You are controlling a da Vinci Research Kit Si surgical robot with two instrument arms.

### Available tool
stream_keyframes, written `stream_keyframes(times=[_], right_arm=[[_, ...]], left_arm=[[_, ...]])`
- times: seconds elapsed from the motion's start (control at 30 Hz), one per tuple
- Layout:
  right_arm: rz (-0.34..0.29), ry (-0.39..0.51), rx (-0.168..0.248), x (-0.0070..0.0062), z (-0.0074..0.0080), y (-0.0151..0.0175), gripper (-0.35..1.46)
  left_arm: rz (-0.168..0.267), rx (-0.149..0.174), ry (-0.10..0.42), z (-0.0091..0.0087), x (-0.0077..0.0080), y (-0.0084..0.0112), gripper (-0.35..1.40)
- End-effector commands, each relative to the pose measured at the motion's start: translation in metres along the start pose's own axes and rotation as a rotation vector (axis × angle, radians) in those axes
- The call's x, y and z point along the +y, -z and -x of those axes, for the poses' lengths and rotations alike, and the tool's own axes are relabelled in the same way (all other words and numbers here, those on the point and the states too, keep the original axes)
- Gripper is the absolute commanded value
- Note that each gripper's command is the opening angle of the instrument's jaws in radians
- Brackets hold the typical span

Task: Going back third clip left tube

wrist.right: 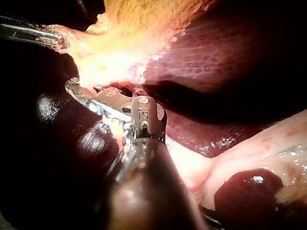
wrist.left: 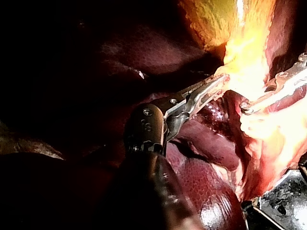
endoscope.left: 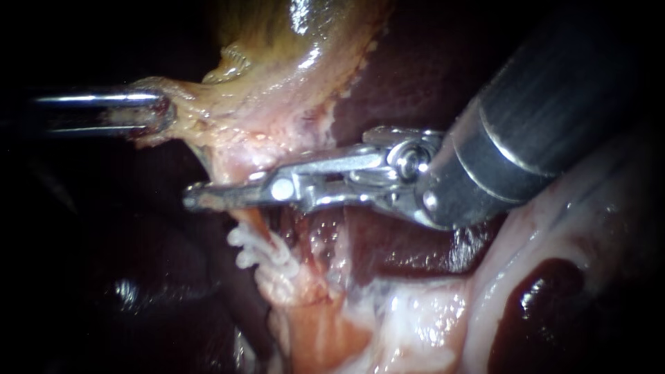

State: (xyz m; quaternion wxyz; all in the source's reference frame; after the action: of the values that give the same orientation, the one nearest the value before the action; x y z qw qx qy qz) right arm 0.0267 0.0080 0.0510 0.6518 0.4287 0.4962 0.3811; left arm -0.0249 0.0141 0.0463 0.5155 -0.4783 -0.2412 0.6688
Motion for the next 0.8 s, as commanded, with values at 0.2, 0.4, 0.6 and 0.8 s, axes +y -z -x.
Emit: stream_keyframes(times=[0.2,0.4,0.6,0.8], right_arm=[[-0.011,0.001,-0.011,0.0012,0.0001,-0.0008,0.42],[-0.001,0.014,-0.010,0.0047,0.0015,-0.0015,0.48],[0.019,0.203,-0.010,0.0085,0.0033,-0.0007,0.49],[0.010,0.452,-0.027,0.0081,0.0053,0.0037,0.50]], left_arm=[[-0.001,0.000,0.000,0.0000,0.0001,0.0000,-0.35],[-0.001,0.000,0.000,0.0001,0.0001,0.0000,-0.35],[-0.001,0.000,0.000,0.0001,0.0002,0.0001,-0.35],[0.000,0.000,-0.001,0.0001,0.0001,0.0004,-0.35]])
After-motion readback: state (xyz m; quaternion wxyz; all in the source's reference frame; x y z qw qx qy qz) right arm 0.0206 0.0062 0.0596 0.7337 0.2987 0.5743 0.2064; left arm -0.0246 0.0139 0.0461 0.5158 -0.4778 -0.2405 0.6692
